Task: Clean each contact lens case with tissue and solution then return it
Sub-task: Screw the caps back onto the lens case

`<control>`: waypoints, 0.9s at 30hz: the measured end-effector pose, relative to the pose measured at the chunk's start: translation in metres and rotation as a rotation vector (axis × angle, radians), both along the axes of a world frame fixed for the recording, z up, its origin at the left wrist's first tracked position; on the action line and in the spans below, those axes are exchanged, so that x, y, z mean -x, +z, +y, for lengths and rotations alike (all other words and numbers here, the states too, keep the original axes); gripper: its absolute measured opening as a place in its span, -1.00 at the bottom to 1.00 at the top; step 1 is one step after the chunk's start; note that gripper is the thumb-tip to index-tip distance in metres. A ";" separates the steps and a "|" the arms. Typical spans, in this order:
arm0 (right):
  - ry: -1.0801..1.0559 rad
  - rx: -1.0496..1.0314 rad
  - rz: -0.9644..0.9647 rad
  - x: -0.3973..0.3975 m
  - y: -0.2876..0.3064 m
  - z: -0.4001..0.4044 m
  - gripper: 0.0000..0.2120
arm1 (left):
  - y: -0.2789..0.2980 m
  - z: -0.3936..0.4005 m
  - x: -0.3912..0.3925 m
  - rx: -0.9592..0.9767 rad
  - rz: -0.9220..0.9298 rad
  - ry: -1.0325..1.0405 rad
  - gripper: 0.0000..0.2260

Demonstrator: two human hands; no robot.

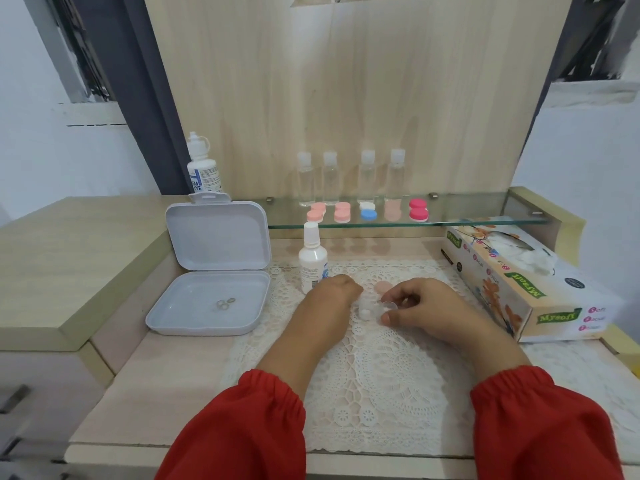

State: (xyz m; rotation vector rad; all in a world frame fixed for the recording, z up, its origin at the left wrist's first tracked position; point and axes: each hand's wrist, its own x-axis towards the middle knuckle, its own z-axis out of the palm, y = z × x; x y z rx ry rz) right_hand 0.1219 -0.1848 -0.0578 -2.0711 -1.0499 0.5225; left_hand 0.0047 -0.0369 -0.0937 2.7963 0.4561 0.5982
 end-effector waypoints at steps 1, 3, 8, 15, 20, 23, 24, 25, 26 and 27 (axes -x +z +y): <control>0.001 -0.001 0.000 0.000 0.000 0.000 -0.75 | -0.001 0.002 0.001 -0.022 -0.016 0.011 -0.76; 0.001 0.003 -0.004 -0.001 0.000 0.000 -0.75 | -0.001 0.003 0.002 -0.020 -0.038 0.025 -0.85; 0.004 0.010 -0.015 -0.001 0.000 0.000 -0.75 | 0.013 -0.011 0.010 0.211 -0.156 0.070 -0.78; 0.009 -0.016 -0.011 -0.002 -0.002 0.000 -0.80 | 0.019 -0.024 0.016 0.324 -0.124 -0.062 -0.75; 0.015 -0.011 -0.022 0.000 -0.002 0.001 -0.80 | 0.019 -0.023 0.014 0.309 -0.108 -0.052 -0.76; 0.021 -0.013 -0.018 0.000 -0.002 0.002 -0.78 | 0.020 -0.025 0.013 0.287 -0.082 -0.052 -0.77; 0.022 -0.012 -0.016 0.000 -0.002 0.002 -0.77 | 0.020 -0.025 0.013 0.283 -0.077 -0.050 -0.77; 0.022 -0.012 -0.013 0.000 -0.002 0.002 -0.76 | 0.020 -0.025 0.013 0.281 -0.075 -0.046 -0.77; 0.021 -0.011 -0.010 0.000 -0.002 0.002 -0.76 | 0.020 -0.025 0.013 0.283 -0.074 -0.042 -0.78; 0.019 -0.009 -0.006 0.000 -0.003 0.003 -0.75 | 0.019 -0.024 0.013 0.290 -0.076 -0.040 -0.78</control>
